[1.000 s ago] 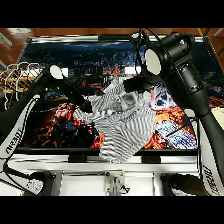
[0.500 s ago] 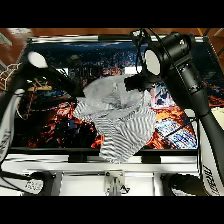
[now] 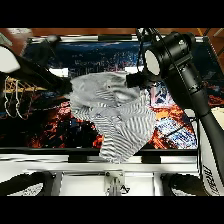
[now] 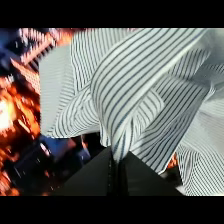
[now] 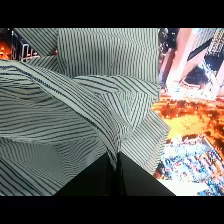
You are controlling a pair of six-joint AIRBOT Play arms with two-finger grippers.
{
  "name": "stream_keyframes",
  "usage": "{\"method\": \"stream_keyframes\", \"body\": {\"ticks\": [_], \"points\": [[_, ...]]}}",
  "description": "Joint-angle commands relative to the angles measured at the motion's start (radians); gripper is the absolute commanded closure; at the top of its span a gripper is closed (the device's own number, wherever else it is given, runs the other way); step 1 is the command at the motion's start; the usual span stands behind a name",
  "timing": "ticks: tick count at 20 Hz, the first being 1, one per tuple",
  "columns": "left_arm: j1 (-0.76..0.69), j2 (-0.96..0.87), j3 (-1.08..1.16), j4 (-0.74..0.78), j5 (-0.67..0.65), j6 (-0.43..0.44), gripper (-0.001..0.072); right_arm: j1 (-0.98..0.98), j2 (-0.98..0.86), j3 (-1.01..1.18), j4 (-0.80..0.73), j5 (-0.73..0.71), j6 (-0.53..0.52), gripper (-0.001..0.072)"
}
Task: Fold the shirts.
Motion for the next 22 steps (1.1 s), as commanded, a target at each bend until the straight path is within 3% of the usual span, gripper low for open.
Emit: {"method": "stream_keyframes", "body": {"ticks": [1, 4, 5, 6, 7, 8, 13, 14, 15, 18, 20, 22], "points": [[-0.085, 0.014, -0.136, 0.076, 0.058, -0.106, 0.0641, 0.000, -0.001, 0.000, 0.024, -0.004, 0.006, 0.0617], [-0.071, 0.018, -0.135, 0.077, 0.142, -0.131, 0.0635, 0.001, -0.001, 0.000, 0.024, 0.005, 0.000, 0.0617], [-0.059, 0.017, -0.127, 0.076, 0.152, -0.130, 0.0562, 0.001, -0.001, 0.000, 0.029, 0.005, -0.003, 0.0618], [-0.047, 0.017, -0.120, 0.076, 0.151, -0.121, 0.0418, 0.000, -0.001, 0.000, 0.036, 0.004, -0.005, 0.0617], [-0.031, 0.018, -0.110, 0.076, 0.143, -0.119, 0.0204, 0.000, -0.001, 0.000, 0.040, 0.003, -0.006, 0.0617], [-0.011, 0.019, -0.091, 0.076, 0.125, -0.119, 0.0154, 0.000, -0.001, 0.000, 0.042, 0.003, -0.007, 0.0617], [0.225, 0.135, 0.058, 0.018, 0.103, -0.019, 0.0144, 0.001, -0.001, 0.000, 0.061, 0.003, -0.022, 0.0617], [0.317, 0.165, 0.056, 0.023, 0.087, 0.002, 0.0141, 0.000, -0.001, 0.000, 0.068, 0.003, -0.029, 0.0617], [0.416, 0.181, 0.051, 0.023, 0.054, 0.023, 0.0086, 0.001, -0.001, 0.000, 0.070, 0.003, -0.036, 0.0617], [0.723, 0.186, -0.025, 0.003, 0.009, 0.066, 0.0079, 0.000, -0.001, 0.000, 0.077, -0.009, -0.056, 0.0617], [0.882, 0.185, -0.139, -0.067, 0.075, 0.068, 0.0094, 0.000, -0.001, 0.000, 0.077, -0.019, -0.064, 0.0617], [0.950, 0.171, -0.234, -0.080, 0.115, 0.143, 0.0172, 0.000, -0.001, 0.000, 0.078, -0.018, -0.082, 0.0617]]}}
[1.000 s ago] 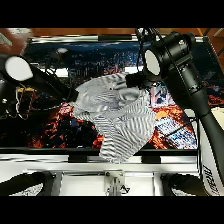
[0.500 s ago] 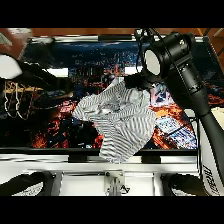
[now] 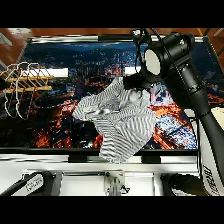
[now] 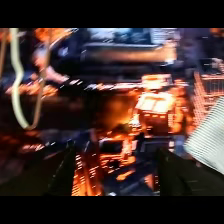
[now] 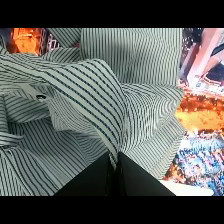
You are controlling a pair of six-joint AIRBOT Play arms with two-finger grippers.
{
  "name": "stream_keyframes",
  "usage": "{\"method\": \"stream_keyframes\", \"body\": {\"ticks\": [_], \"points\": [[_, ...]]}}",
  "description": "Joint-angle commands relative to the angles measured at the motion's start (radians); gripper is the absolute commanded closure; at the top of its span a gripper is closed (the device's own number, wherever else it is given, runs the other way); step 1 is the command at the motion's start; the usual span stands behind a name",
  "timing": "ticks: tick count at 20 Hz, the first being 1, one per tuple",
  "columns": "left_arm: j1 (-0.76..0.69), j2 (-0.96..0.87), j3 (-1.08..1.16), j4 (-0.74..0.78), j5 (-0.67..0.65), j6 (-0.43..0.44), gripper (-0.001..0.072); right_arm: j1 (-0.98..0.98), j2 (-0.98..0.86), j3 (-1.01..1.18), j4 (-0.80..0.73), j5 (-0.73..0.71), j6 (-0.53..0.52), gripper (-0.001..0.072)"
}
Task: Fold the shirts.
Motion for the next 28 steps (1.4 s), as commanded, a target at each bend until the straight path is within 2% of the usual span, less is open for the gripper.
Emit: {"method": "stream_keyframes", "body": {"ticks": [1, 4, 6, 10, 19, 20, 28], "points": [[0.174, -0.021, -0.147, -0.038, 0.073, 0.111, 0.0172, 0.000, 0.000, 0.000, 0.004, -0.008, -0.035, 0.0617], [0.176, -0.130, -0.174, -0.013, 0.128, 0.209, 0.0158, 0.000, 0.000, 0.000, 0.002, -0.008, -0.050, 0.0616], [0.176, -0.210, -0.153, -0.003, 0.122, 0.254, 0.0124, 0.000, 0.000, 0.000, 0.001, -0.008, -0.050, 0.0617], [0.178, -0.293, -0.143, 0.097, 0.108, 0.317, 0.0125, 0.000, -0.002, 0.000, -0.002, -0.009, -0.051, 0.0617], [0.183, -0.422, -0.142, 0.134, 0.180, 0.334, 0.0129, 0.000, -0.047, 0.000, 0.010, -0.007, -0.053, 0.0616], [0.182, -0.431, -0.142, 0.134, 0.195, 0.334, 0.0151, 0.000, -0.047, 0.000, 0.010, -0.008, -0.053, 0.0616], [0.135, -0.531, -0.142, 0.116, 0.200, 0.360, 0.0168, 0.000, -0.047, 0.000, 0.009, -0.007, -0.049, 0.0616]]}}
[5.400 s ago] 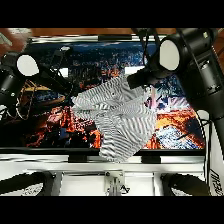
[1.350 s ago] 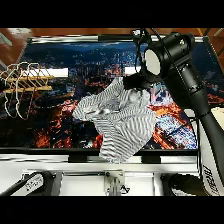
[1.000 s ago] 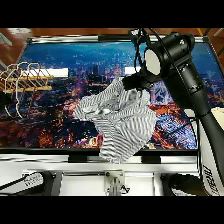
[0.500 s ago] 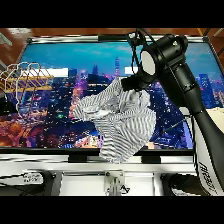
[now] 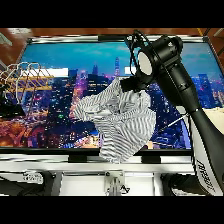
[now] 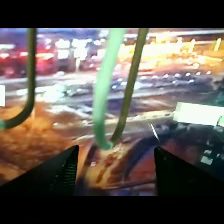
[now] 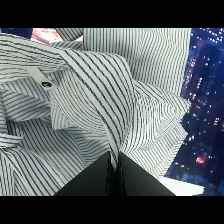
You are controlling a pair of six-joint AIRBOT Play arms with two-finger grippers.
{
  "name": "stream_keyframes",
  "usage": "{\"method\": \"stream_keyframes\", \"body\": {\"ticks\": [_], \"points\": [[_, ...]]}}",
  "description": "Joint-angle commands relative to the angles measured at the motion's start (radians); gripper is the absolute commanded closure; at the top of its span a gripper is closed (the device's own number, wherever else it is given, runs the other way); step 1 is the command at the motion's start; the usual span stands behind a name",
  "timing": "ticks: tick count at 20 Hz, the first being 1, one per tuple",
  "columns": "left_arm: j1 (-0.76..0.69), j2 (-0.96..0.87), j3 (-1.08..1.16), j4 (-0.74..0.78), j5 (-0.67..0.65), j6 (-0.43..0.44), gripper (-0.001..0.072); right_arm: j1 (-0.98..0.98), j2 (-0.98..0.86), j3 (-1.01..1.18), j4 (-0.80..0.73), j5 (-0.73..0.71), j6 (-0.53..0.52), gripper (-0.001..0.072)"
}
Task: Fold the shirts.
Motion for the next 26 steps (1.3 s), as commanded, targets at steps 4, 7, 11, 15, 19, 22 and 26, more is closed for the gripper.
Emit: {"method": "stream_keyframes", "body": {"ticks": [4, 7, 11, 15, 19, 22, 26], "points": [[-0.015, -0.069, -0.003, -0.004, 0.006, 0.003, 0.0171, 0.000, 0.000, 0.000, 0.000, 0.010, 0.003, 0.0616], [-0.018, -0.072, -0.003, -0.013, 0.054, 0.003, 0.0239, 0.000, 0.000, 0.000, 0.000, 0.024, 0.003, 0.0616], [-0.018, -0.077, -0.003, -0.077, 0.095, 0.007, 0.0243, 0.000, 0.000, 0.000, 0.000, 0.036, 0.004, 0.0616], [-0.017, -0.084, -0.003, -0.076, 0.098, 0.008, 0.0449, 0.000, 0.000, 0.000, -0.002, 0.047, 0.003, 0.0616], [-0.016, -0.084, -0.002, -0.099, 0.102, 0.049, 0.0624, 0.000, 0.000, 0.000, -0.005, 0.045, 0.003, 0.0616], [-0.017, -0.081, 0.003, -0.148, 0.103, 0.091, 0.0641, 0.000, 0.000, 0.000, -0.011, 0.046, 0.003, 0.0616], [-0.018, -0.080, 0.060, -0.163, 0.069, 0.090, 0.0642, 0.000, 0.000, 0.000, -0.011, 0.046, 0.003, 0.0616]]}}
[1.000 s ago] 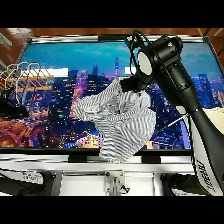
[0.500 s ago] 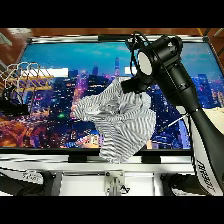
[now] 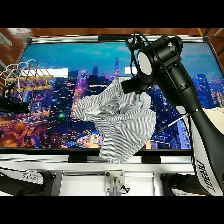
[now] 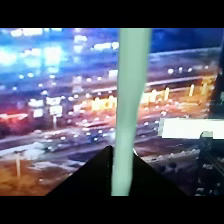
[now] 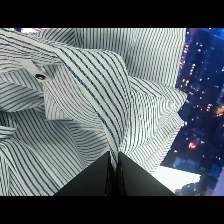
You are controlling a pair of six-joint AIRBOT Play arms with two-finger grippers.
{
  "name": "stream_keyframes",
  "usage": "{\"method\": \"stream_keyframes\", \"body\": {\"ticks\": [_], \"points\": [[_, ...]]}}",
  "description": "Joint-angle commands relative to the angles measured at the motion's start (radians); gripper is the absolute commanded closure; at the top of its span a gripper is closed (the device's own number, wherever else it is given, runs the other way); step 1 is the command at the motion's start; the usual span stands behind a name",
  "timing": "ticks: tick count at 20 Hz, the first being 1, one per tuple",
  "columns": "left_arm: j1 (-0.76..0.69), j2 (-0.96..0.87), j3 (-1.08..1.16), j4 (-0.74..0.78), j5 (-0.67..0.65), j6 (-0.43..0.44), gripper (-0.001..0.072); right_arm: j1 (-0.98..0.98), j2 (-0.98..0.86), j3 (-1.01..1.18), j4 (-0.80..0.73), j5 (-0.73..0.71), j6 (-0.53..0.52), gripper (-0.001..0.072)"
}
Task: Fold the shirts.
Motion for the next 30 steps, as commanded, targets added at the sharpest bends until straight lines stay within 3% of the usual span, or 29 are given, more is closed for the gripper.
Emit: {"method": "stream_keyframes", "body": {"ticks": [1, 4, 10, 13, 16, 18, 26, 30], "points": [[0.000, 0.001, 0.059, -0.024, -0.046, 0.013, 0.0642, 0.000, 0.000, 0.000, -0.003, 0.000, -0.001, 0.0616], [0.002, 0.017, 0.121, -0.023, -0.106, -0.005, 0.0643, 0.000, 0.000, 0.000, -0.003, 0.001, -0.003, 0.0616], [0.035, 0.176, 0.161, 0.047, -0.093, -0.143, 0.0645, 0.000, 0.003, 0.001, -0.103, 0.024, -0.030, 0.0616], [-0.012, 0.310, 0.164, -0.082, -0.105, -0.240, 0.0645, -0.001, 0.020, 0.002, -0.154, 0.041, -0.031, 0.0616], [-0.193, 0.466, 0.164, -0.096, -0.141, -0.239, 0.0646, -0.009, 0.038, 0.002, -0.183, 0.027, -0.031, 0.0616], [-0.359, 0.553, 0.158, -0.062, -0.245, -0.238, 0.0645, -0.016, 0.041, 0.001, -0.183, 0.025, -0.032, 0.0617], [-1.077, 0.810, -0.152, 0.401, -0.591, -0.230, 0.0647, -0.110, 0.041, 0.002, -0.182, 0.023, -0.104, 0.0617], [-1.251, 0.809, -0.230, 0.431, -0.571, -0.220, 0.0646, -0.117, 0.041, 0.001, -0.184, 0.020, -0.154, 0.0616]]}}
